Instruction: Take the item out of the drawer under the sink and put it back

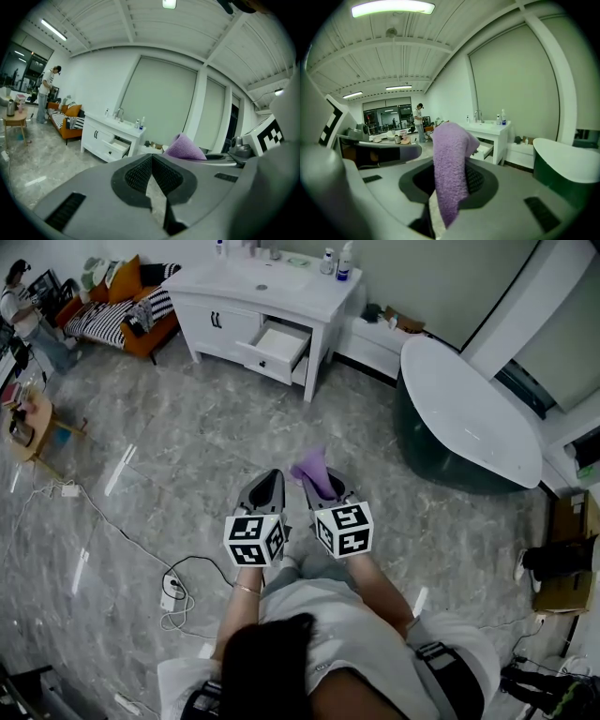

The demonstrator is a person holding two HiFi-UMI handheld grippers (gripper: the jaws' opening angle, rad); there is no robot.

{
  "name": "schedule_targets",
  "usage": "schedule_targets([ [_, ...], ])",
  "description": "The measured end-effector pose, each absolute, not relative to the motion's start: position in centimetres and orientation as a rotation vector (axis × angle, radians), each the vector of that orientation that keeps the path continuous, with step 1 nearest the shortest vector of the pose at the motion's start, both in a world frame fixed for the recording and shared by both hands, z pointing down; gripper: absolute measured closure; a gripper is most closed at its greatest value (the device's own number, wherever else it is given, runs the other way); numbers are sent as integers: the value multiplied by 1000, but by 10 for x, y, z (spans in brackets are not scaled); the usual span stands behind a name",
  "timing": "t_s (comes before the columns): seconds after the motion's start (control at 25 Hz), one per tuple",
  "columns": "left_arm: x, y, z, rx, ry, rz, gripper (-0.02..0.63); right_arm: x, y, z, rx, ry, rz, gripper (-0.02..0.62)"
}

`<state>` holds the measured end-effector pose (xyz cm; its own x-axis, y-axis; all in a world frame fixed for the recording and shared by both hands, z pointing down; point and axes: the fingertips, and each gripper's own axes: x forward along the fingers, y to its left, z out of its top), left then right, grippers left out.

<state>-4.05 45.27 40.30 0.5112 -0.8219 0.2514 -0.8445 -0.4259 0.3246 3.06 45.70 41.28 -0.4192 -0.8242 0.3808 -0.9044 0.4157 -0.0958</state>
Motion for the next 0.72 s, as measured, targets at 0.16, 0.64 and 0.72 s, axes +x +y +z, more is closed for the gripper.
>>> schedule_targets([
  [0.16,-42,443,403,2348,-1359,60,601,29,448,412,1520,-2396,421,489],
  [0.64,-50,403,417,2308,-1393,75,601,30,397,415,1516,-2408,400,489],
  [0.72,-47,392,418,2308,-1391,72,601,31,385,417,1506,-2410,400,489],
])
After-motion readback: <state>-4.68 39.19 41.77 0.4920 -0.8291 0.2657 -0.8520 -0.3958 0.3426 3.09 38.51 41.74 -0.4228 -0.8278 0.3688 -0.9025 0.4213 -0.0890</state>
